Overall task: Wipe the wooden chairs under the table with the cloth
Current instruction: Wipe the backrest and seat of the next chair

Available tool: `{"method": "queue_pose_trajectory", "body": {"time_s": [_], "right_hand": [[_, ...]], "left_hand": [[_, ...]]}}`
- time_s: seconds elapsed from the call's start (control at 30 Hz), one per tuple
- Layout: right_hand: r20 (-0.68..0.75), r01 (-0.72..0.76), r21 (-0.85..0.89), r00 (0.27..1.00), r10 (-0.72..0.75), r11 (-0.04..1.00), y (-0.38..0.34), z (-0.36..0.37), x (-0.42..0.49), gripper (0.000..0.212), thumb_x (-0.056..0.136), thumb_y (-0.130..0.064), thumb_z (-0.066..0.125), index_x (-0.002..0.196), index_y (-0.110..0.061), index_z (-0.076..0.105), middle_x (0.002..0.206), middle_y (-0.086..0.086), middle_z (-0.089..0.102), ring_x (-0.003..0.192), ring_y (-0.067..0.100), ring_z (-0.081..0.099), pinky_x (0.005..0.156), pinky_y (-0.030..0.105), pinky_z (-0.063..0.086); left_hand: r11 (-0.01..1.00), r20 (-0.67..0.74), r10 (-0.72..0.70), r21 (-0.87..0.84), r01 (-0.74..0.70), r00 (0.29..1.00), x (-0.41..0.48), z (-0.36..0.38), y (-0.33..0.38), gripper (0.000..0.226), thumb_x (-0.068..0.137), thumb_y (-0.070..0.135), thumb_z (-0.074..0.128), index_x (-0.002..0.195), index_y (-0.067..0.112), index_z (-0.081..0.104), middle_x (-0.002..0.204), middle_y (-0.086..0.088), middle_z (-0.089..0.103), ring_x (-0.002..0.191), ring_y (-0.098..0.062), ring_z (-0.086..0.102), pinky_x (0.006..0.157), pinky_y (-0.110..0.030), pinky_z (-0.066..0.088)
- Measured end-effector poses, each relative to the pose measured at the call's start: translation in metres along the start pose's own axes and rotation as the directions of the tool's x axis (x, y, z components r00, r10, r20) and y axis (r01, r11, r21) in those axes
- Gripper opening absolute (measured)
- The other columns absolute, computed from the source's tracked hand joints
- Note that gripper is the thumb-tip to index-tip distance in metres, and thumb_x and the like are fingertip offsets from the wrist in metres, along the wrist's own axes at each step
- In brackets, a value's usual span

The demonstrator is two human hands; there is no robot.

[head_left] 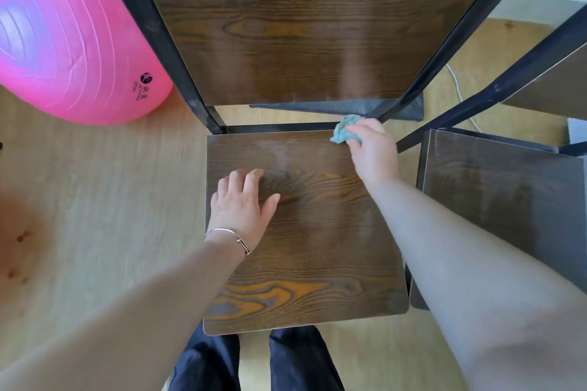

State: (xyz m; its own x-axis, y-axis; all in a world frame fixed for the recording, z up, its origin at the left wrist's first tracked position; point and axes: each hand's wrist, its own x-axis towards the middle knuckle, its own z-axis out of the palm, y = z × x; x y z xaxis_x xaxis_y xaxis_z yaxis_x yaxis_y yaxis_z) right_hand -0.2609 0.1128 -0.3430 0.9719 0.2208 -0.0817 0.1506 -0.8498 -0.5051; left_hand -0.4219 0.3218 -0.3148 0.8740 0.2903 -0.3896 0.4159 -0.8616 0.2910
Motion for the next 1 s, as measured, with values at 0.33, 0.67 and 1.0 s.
{"method": "queue_pose_trajectory", "body": {"time_s": [0.33,0.67,1.0], "right_hand": [[0.076,0.068,-0.251,0.996,-0.05,0.965,0.014,-0.001,0.008,0.034,0.101,-0.026,0.045,0.133,-0.021,0.057,0.136,-0.006,0.053,0.118,0.016,0.051,0.094,0.025,0.042],[0.182,0.156,-0.598,0.982,-0.057,0.786,0.002,-0.004,0.022,0.048,0.088,-0.012,0.067,0.134,-0.013,0.051,0.126,0.008,0.057,0.106,0.027,0.058,0.075,0.036,0.051],[0.362,0.121,-0.42,0.931,0.044,0.9,0.015,-0.006,0.049,0.044,0.095,-0.007,0.051,0.138,-0.019,0.046,0.131,0.004,0.05,0.101,0.032,0.06,0.072,0.037,0.05]], "left_hand": [[1.0,0.026,0.023,0.011,-0.023,0.999,0.01,0.006,0.012,0.057,0.094,0.057,0.034,0.143,0.028,0.029,0.135,-0.003,0.037,0.124,-0.024,0.031,0.105,-0.039,0.033],[0.997,0.031,0.082,0.011,-0.083,0.996,0.043,0.009,0.043,0.057,0.095,0.056,0.034,0.145,0.028,0.027,0.14,-0.003,0.036,0.129,-0.025,0.03,0.109,-0.041,0.031],[0.994,0.003,0.102,0.025,-0.102,0.995,0.074,0.004,0.062,0.057,0.095,0.055,0.036,0.144,0.026,0.03,0.137,-0.003,0.038,0.126,-0.026,0.032,0.106,-0.041,0.032]]}}
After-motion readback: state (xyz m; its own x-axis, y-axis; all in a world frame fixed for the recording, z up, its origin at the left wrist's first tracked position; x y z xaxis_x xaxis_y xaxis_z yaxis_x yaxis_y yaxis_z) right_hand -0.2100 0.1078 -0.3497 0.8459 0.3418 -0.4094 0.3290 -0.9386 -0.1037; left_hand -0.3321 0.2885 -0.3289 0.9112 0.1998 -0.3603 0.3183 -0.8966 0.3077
